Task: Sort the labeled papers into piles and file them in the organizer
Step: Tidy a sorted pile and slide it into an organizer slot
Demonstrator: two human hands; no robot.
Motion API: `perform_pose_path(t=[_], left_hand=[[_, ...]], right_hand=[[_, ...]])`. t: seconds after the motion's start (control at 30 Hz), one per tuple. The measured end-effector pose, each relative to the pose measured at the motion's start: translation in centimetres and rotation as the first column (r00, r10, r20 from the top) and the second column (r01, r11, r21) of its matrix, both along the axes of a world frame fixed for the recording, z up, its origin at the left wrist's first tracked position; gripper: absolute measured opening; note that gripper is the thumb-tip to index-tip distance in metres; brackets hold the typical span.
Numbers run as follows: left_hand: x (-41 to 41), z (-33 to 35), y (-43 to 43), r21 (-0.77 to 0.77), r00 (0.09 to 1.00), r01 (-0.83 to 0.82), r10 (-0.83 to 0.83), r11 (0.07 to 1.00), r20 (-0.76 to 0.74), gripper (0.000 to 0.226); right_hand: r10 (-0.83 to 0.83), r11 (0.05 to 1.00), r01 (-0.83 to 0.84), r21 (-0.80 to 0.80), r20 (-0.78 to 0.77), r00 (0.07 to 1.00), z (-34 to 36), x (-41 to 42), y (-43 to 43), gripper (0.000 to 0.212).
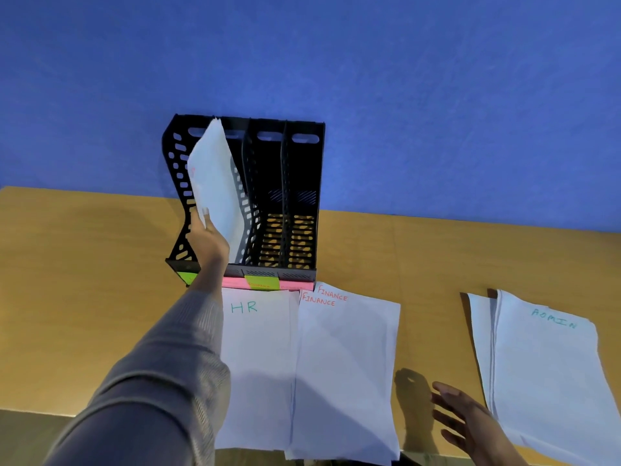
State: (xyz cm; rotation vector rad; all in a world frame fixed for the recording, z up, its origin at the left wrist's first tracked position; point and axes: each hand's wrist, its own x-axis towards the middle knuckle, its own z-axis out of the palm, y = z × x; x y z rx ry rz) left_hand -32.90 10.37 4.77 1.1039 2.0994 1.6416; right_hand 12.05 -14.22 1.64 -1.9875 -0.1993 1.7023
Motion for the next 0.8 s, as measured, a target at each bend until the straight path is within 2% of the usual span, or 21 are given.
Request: perform_pose_path(t=[0.1, 0.2, 0.27, 0.37, 0.43, 0.5, 0.57, 0.67, 0.7, 0.8], left_hand=[[0.3, 0.2, 0.6, 0.016, 0.995, -0.023, 0.021, 1.0, 0.1, 0.046], [0.1, -0.6, 1.2, -0.129, 0.98, -0.036, 0.061, 0.991, 0.192, 0.047], [0.2, -1.3, 1.2, -0.175, 0.981, -0.033, 0.065, 0.984, 0.183, 0.039], [0.2, -0.9, 0.8, -0.13, 0.988, -0.057, 0.075, 0.99, 0.133, 0.03], [0.5, -0.1, 0.2, -0.09, 0.99, -0.068, 0.079, 0.994, 0.121, 0.034], [1.7, 0.5, -0.8, -0.097, 0.989, -0.117, 0.125, 0.988, 0.078, 0.046], [4.0, 0.7, -2.9, -0.062, 0.988, -0.149, 0.151, 0.987, 0.04, 0.055], [8.1, -0.6, -7.3, -0.017, 0.995, -0.097, 0.097, 0.995, 0.018, 0.051], [9.4, -1.6, -8.9, -0.065, 0.998, -0.063, 0.063, 0.996, -0.005, 0.05], [12.4, -4.6, -13.8, -0.28, 0.996, 0.077, -0.084, 0.957, -0.012, 0.051]], right_hand=[[0.023, 1.0, -0.023, 0.01, 0.004, 1.0, -0.2, -0.2, 0.2, 0.025], [0.061, 0.997, -0.062, 0.044, 0.035, 0.998, -0.2, -0.5, 0.5, 0.022], [0.094, 0.993, -0.098, 0.067, 0.06, 0.994, -0.2, -0.5, 0.8, 0.02], [0.176, 0.974, -0.19, 0.126, 0.115, 0.978, 0.2, -0.8, 1.4, 0.017], [0.243, 0.944, -0.277, 0.177, 0.19, 0.951, 0.5, -1.0, 2.0, 0.015], [0.312, 0.89, -0.389, 0.24, 0.303, 0.9, 0.6, -1.3, 2.5, 0.013], [0.384, 0.795, -0.535, 0.287, 0.446, 0.809, 0.5, -1.6, 3.0, 0.015], [0.487, 0.634, -0.73, 0.255, 0.601, 0.633, -0.3, -2.1, 3.7, 0.024], [0.52, 0.572, -0.796, 0.199, 0.663, 0.539, -0.8, -2.2, 4.0, 0.032], [0.59, 0.358, -0.931, -0.078, 0.792, 0.16, -2.3, -2.9, 4.7, 0.05]])
